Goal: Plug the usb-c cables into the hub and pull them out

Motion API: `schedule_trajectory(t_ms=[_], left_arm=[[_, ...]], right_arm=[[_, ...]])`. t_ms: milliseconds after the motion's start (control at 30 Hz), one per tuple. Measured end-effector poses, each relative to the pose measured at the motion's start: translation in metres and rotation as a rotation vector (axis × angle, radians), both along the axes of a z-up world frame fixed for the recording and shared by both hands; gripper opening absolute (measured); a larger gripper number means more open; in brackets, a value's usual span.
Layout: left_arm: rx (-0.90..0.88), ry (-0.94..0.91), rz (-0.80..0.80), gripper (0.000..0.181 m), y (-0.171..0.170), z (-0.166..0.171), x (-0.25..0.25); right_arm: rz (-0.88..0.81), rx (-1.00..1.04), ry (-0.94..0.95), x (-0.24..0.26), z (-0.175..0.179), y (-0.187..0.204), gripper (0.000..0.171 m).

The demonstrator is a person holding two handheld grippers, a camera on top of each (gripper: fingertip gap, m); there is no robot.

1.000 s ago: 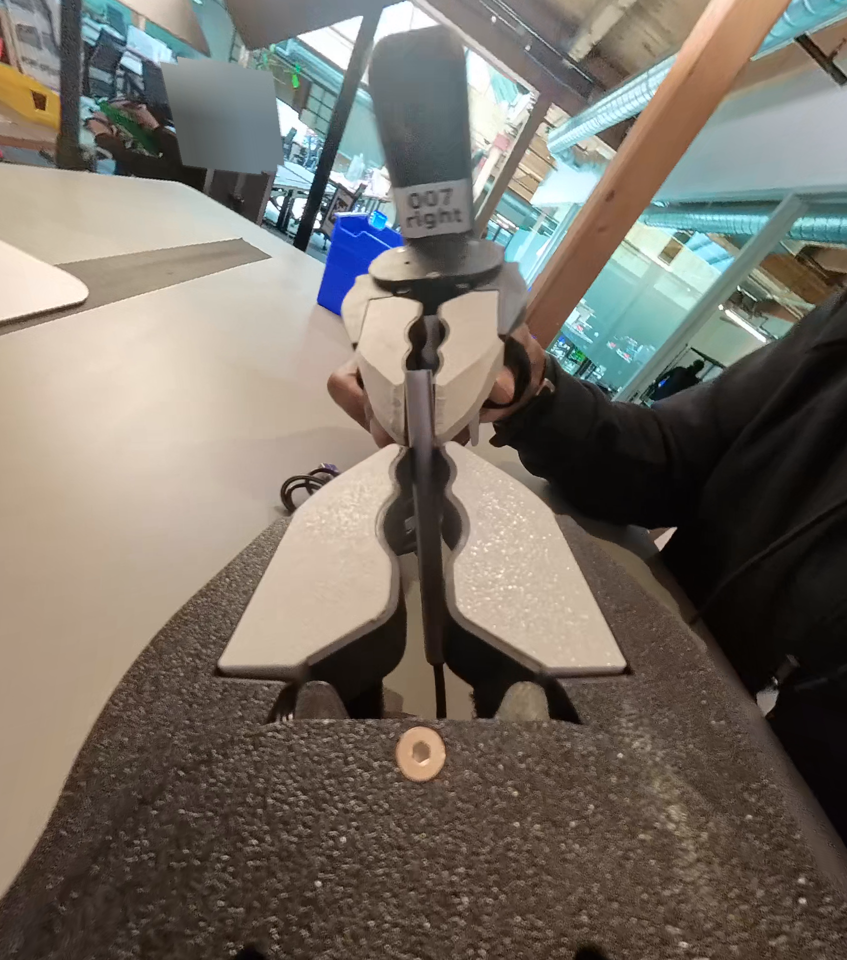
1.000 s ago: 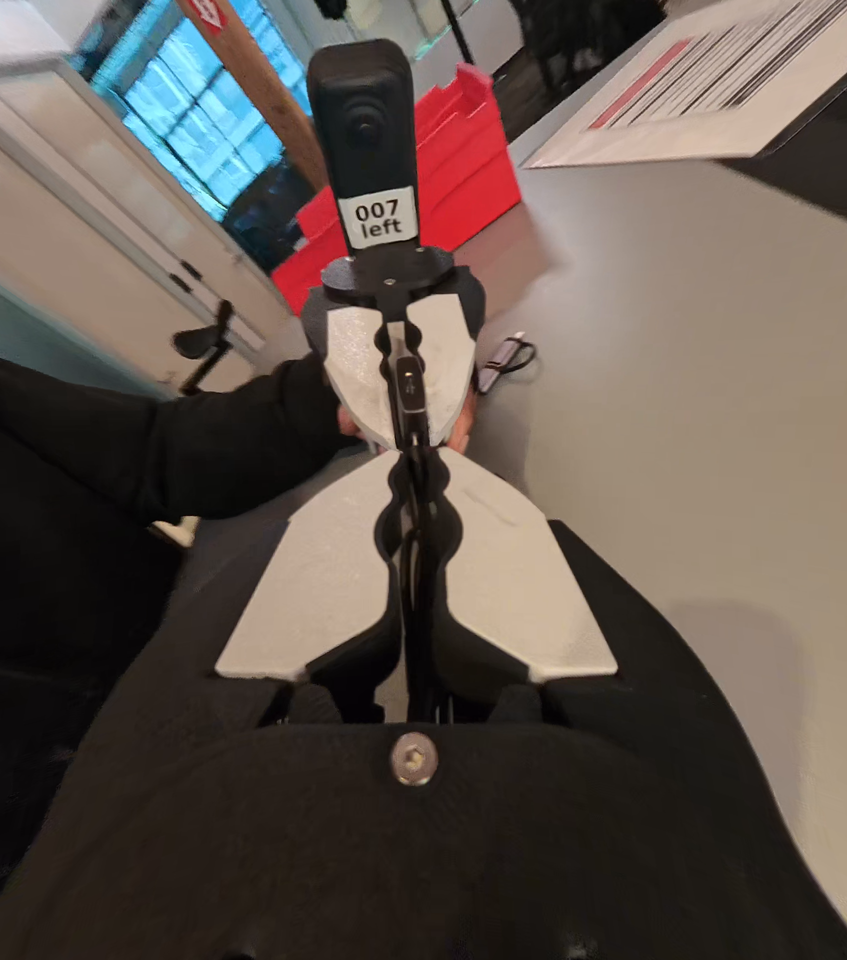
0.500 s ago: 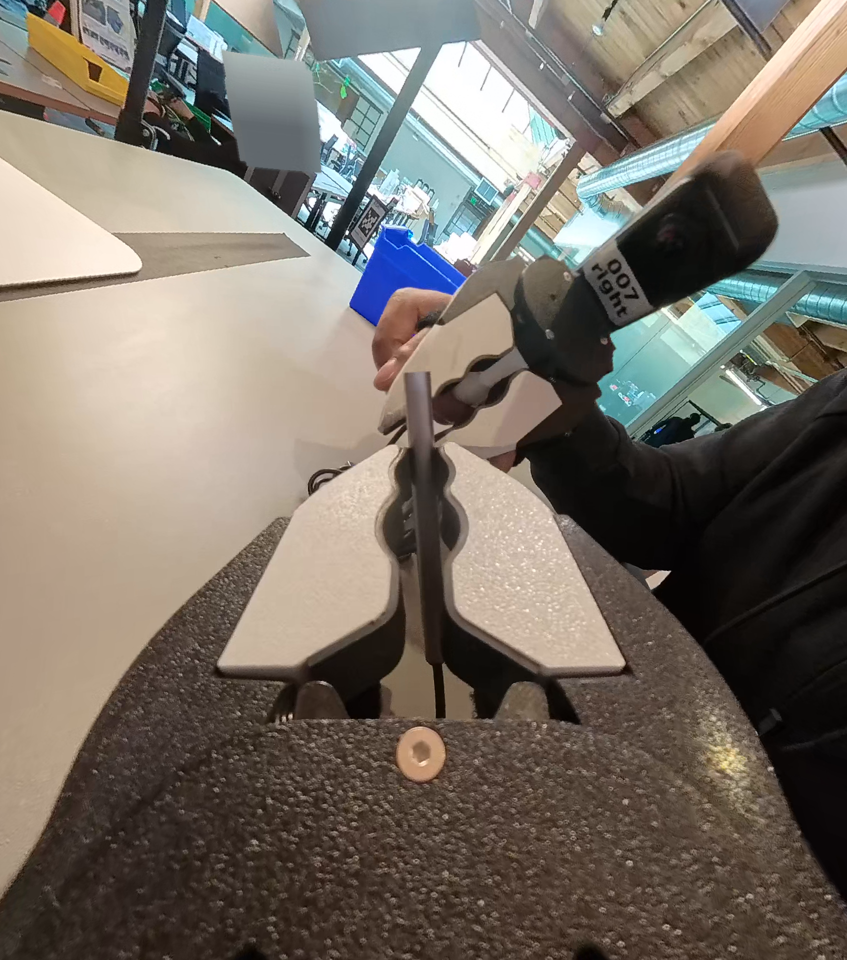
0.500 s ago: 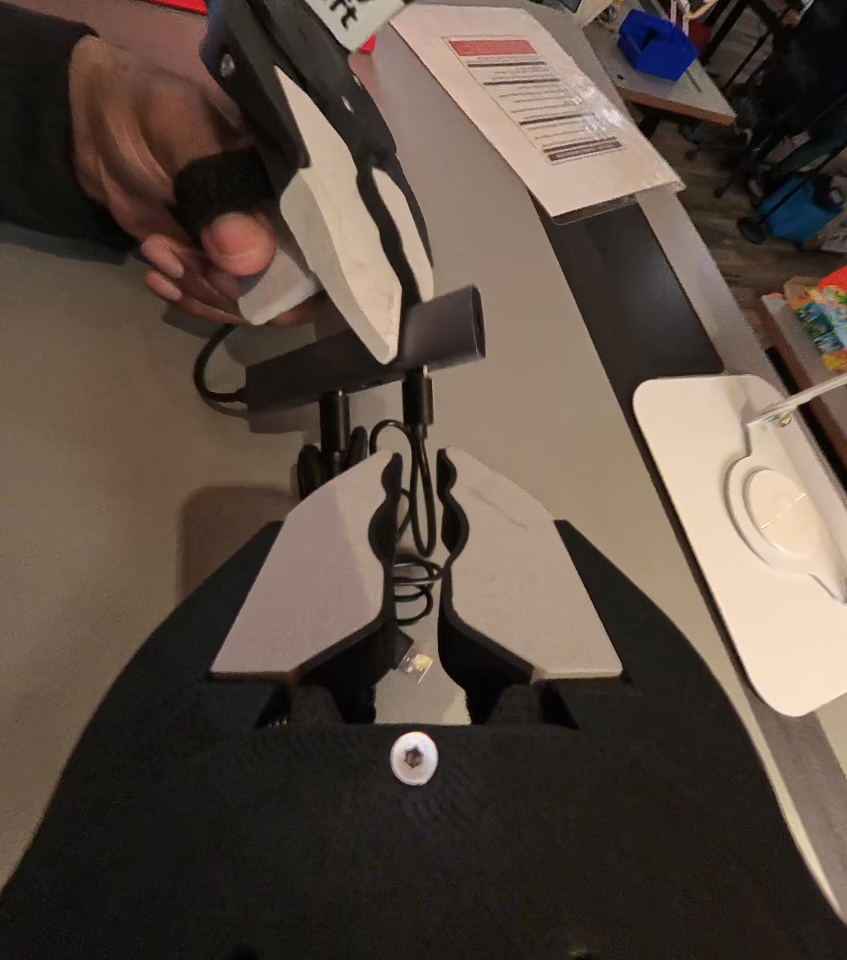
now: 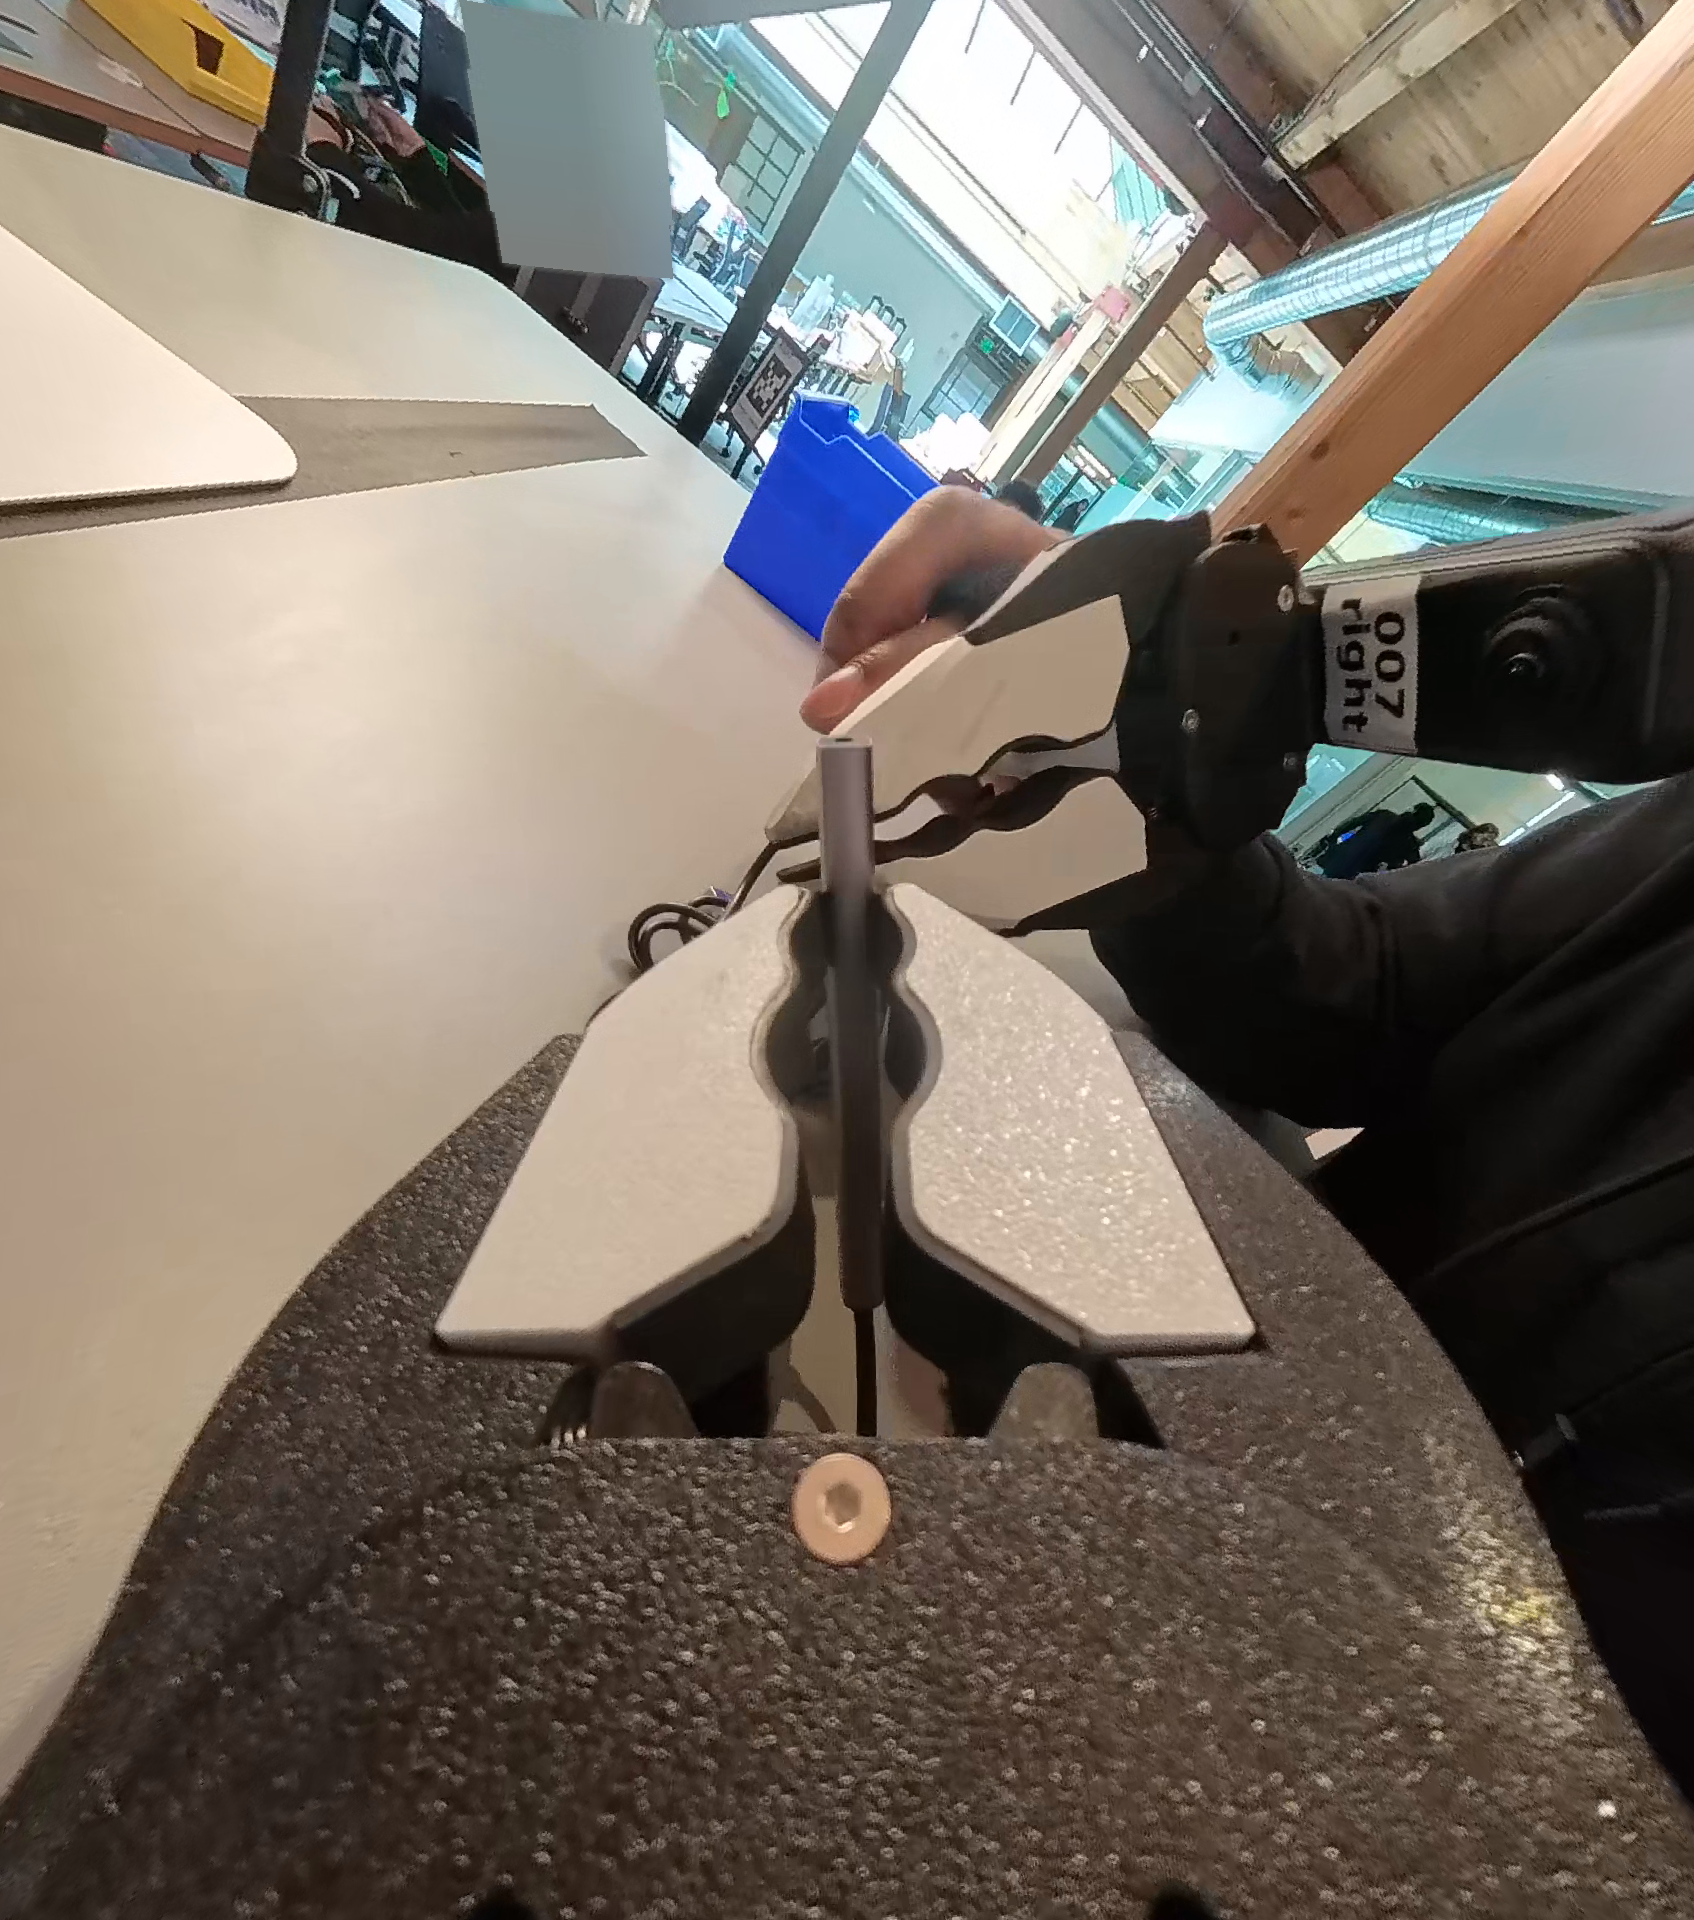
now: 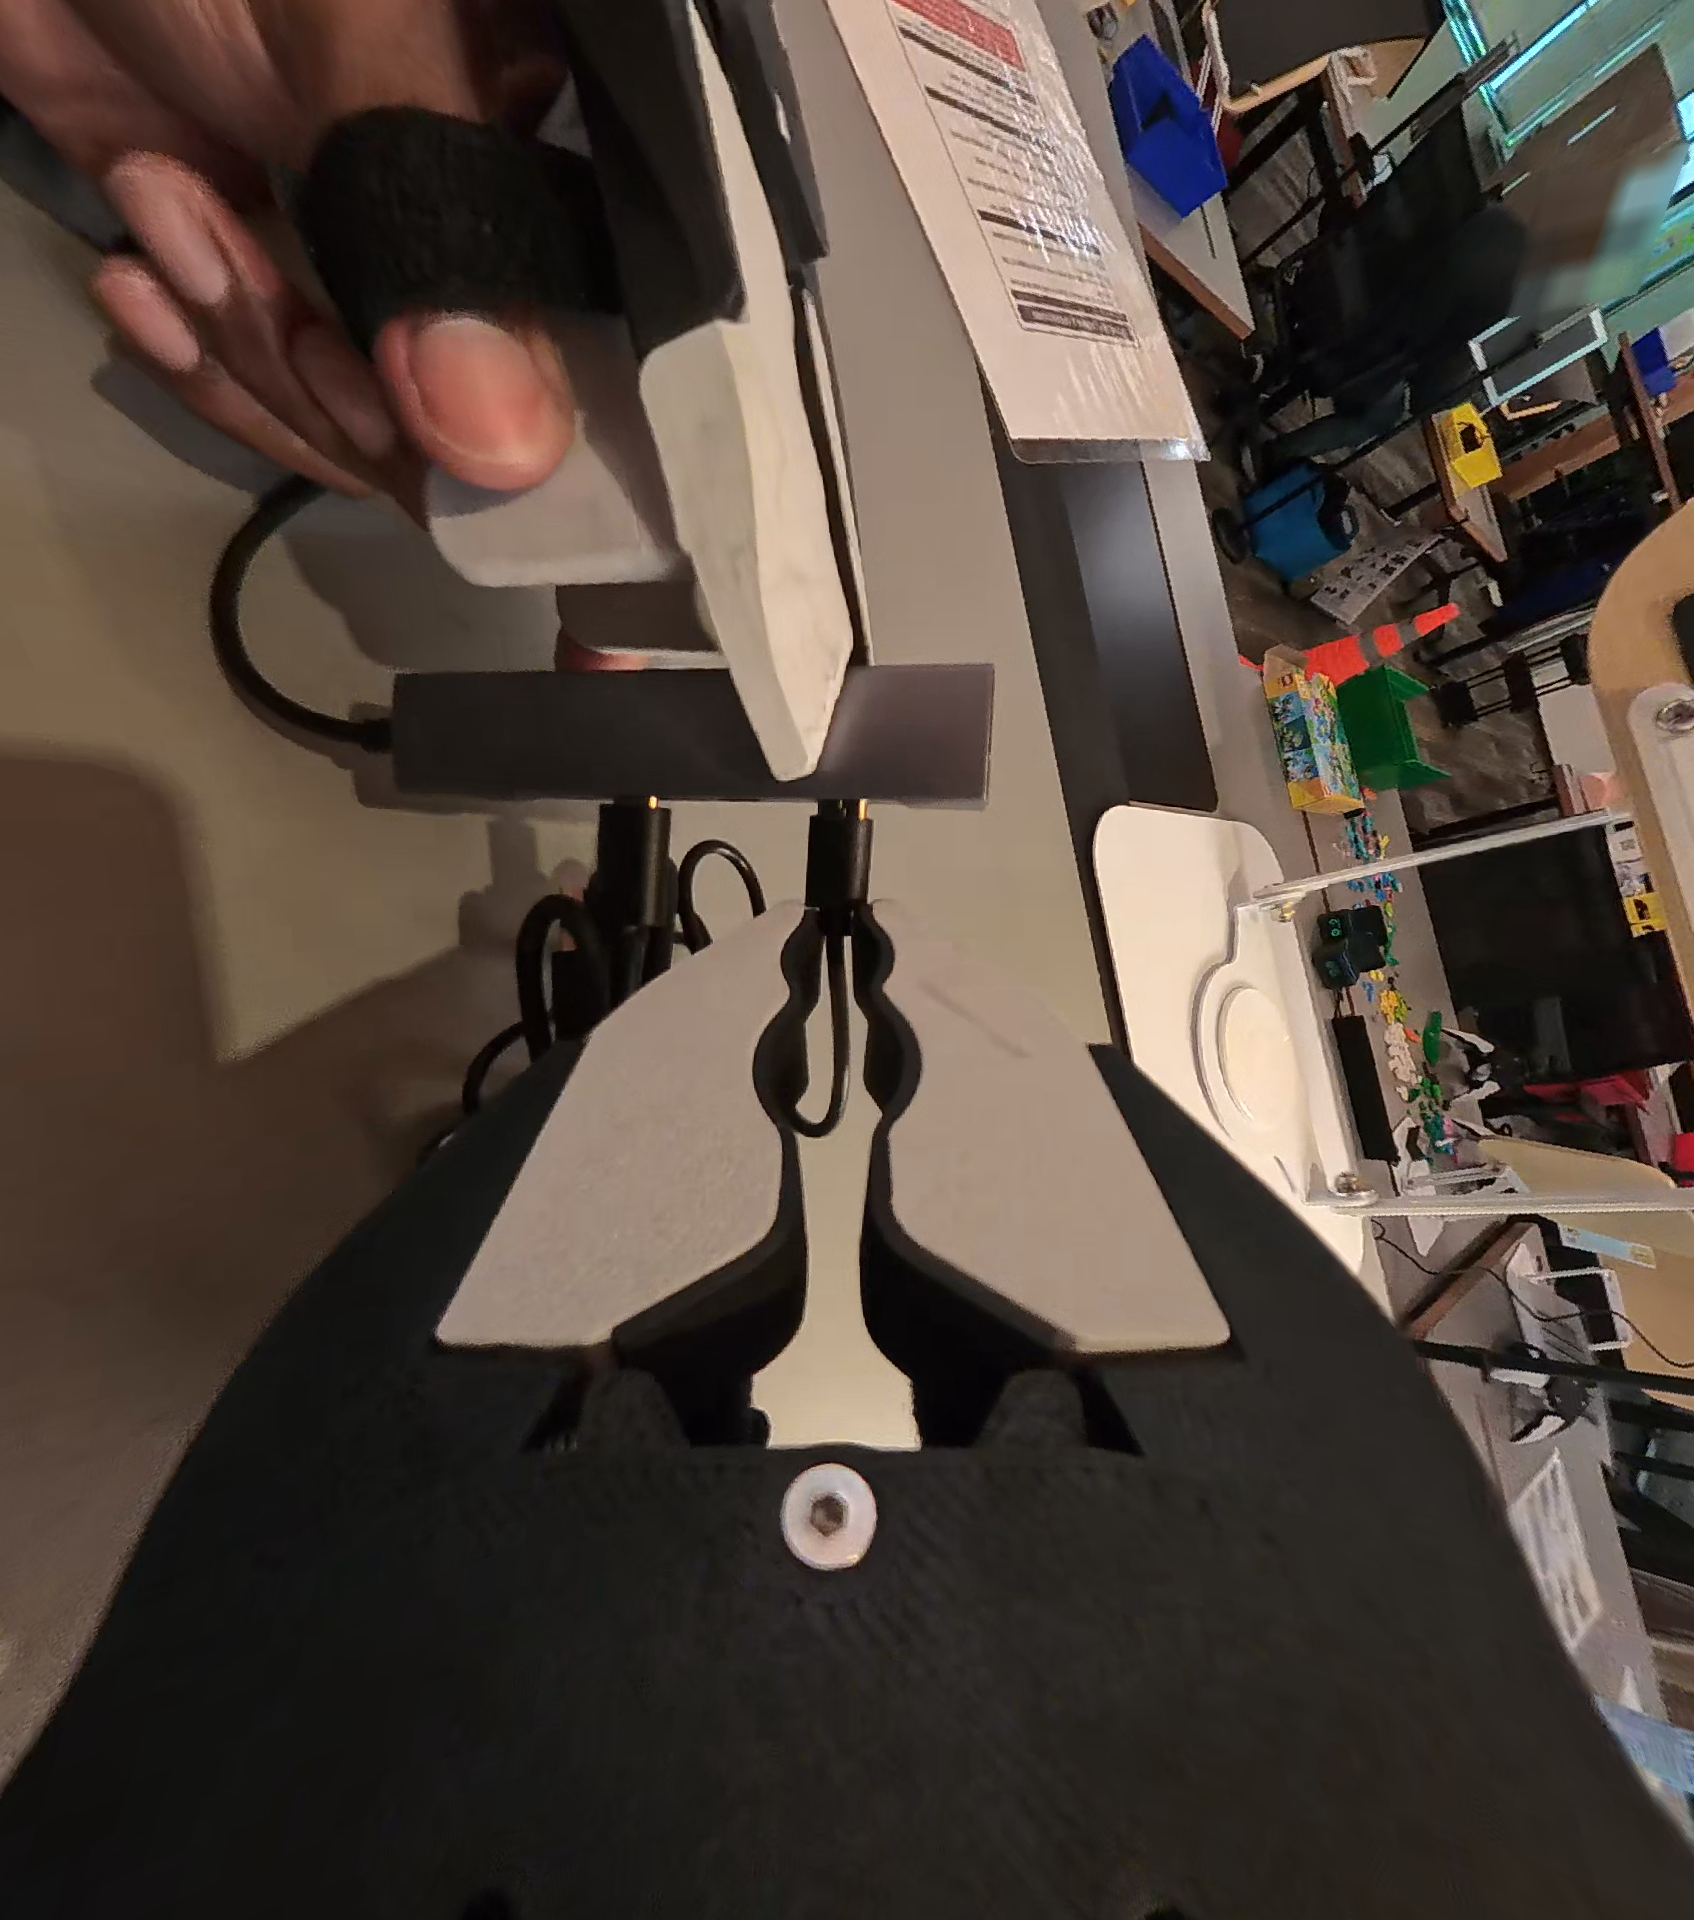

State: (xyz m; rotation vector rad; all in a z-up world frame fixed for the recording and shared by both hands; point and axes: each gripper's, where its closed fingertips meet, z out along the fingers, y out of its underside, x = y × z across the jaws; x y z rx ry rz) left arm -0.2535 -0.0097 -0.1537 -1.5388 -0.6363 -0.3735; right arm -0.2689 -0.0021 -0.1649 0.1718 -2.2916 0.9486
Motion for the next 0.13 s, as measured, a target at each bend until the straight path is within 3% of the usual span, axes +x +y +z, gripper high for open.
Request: schedule_trajectory(t_ms=[33,133], left_arm=[[-0.005,0.004,-0.002,0.01,0.0005,-0.0004,0.0006],[-0.031,0.006,-0.015,0.01,0.0027,-0.0034,0.0028]], right_arm=[[0.003,0.012,0.008,0.0005,-0.0002,0.0004,0.005],[0.019,0.052,0.021,0.0023,-0.0028,0.0022,0.005]])
